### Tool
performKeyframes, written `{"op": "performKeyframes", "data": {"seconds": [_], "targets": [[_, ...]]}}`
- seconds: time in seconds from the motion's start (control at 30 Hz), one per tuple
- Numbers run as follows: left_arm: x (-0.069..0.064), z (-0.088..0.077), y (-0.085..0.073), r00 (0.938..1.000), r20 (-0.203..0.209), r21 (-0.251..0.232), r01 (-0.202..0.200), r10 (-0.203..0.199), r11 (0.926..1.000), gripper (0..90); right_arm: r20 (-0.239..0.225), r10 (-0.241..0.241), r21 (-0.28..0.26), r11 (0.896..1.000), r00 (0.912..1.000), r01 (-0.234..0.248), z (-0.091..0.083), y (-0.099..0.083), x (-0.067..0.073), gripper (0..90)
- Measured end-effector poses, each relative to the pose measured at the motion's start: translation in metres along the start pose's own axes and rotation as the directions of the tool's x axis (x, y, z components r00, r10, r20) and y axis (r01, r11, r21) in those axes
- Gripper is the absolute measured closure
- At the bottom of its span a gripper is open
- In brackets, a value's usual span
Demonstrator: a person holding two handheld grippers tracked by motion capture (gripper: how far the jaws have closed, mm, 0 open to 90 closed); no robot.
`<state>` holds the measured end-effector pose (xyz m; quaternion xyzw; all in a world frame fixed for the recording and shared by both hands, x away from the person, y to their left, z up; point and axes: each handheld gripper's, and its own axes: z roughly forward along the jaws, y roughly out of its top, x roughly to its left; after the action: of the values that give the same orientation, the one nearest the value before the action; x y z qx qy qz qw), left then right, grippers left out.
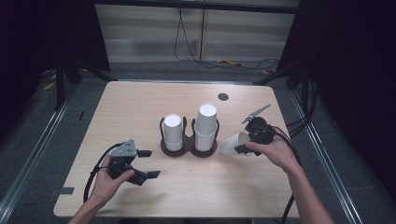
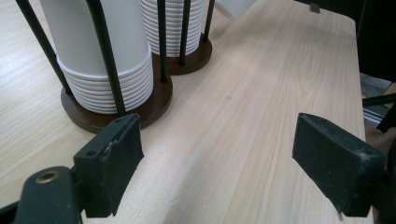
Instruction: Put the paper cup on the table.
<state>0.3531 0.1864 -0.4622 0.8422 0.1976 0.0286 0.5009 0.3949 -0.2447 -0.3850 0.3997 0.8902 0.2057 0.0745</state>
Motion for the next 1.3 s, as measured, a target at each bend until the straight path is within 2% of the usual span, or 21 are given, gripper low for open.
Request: {"op": "performKeyframes", "data": {"seconds": [0.43,0.9,1.23,1.3], "targets": [[0.0,0.001,-0.001,1.0,0.004,0.004,0.004,-0.004,1.0,15.9,0.047,0.016,0.069,0.997,0.9988,-0.019,0.004,0.006,-0.014,25.1],[0.0,0.001,-0.001,1.0,0.002,0.015,-0.002,0.002,0.9999,15.9,0.094,0.029,0.15,0.988,0.9951,-0.043,0.014,0.012,-0.025,23.3],[0.0,0.001,-0.001,1.0,0.002,0.013,-0.004,0.004,0.9999,15.9,0.109,0.039,0.167,0.984,0.9932,-0.057,0.017,0.014,-0.028,22.2],[0.0,0.001,-0.001,1.0,0.003,0.015,-0.002,0.002,0.9999,15.9,0.124,0.034,0.17,0.984,0.9917,-0.055,0.016,0.015,-0.028,21.8]]}}
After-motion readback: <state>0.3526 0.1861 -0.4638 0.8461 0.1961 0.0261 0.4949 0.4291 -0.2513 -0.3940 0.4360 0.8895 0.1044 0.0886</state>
